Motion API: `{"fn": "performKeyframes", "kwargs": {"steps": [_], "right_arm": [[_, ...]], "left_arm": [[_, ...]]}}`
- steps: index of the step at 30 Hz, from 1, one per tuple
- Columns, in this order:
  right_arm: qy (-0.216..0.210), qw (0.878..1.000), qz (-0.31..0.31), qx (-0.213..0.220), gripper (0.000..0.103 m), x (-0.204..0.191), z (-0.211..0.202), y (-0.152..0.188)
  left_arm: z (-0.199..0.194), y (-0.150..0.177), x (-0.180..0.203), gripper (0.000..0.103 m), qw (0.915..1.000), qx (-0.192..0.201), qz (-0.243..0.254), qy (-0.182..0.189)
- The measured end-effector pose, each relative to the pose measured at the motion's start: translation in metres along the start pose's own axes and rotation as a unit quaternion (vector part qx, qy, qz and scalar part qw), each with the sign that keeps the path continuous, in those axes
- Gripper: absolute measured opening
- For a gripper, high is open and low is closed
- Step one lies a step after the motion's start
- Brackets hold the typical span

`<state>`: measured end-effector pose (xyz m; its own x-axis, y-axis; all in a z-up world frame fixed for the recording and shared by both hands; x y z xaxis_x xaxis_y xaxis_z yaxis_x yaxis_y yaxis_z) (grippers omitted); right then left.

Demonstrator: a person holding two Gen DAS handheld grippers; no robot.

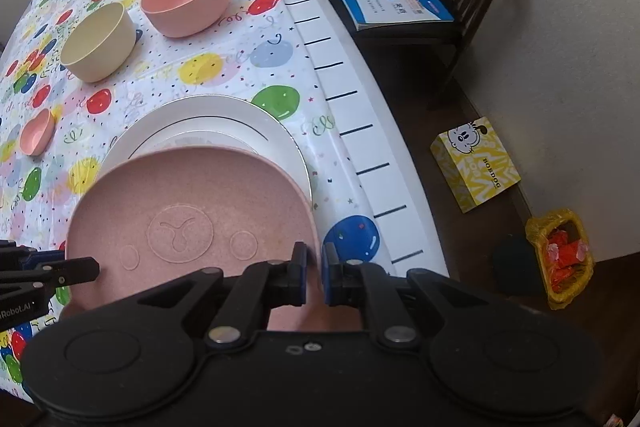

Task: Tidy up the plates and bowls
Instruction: 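Lower the pink plate onto the white plates with both grippers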

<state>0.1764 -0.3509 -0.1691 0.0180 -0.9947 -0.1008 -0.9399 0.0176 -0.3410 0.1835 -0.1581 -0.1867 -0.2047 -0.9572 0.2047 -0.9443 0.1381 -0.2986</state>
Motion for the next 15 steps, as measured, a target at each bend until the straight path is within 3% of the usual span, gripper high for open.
{"fn": "performKeyframes", "kwargs": {"steps": [15], "right_arm": [[0.001, 0.999, -0.036, -0.010, 0.010, -0.012, 0.016, -0.007]], "left_arm": [[0.007, -0.008, -0.006, 0.015, 0.9995, 0.000, 0.003, -0.033]]}}
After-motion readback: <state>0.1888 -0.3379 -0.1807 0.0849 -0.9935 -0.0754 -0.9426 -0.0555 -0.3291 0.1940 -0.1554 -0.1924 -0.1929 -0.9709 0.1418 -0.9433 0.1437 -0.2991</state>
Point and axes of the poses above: each gripper's, at about its wrist camera, not at the fingertips, and z roughly the way its jaws point, x to its right, y to its underside, the point moved 7 cm from there along z, roughly the way its jaws point, and after that the axes turned 2 degrees about -y, right-handed, at the moved point
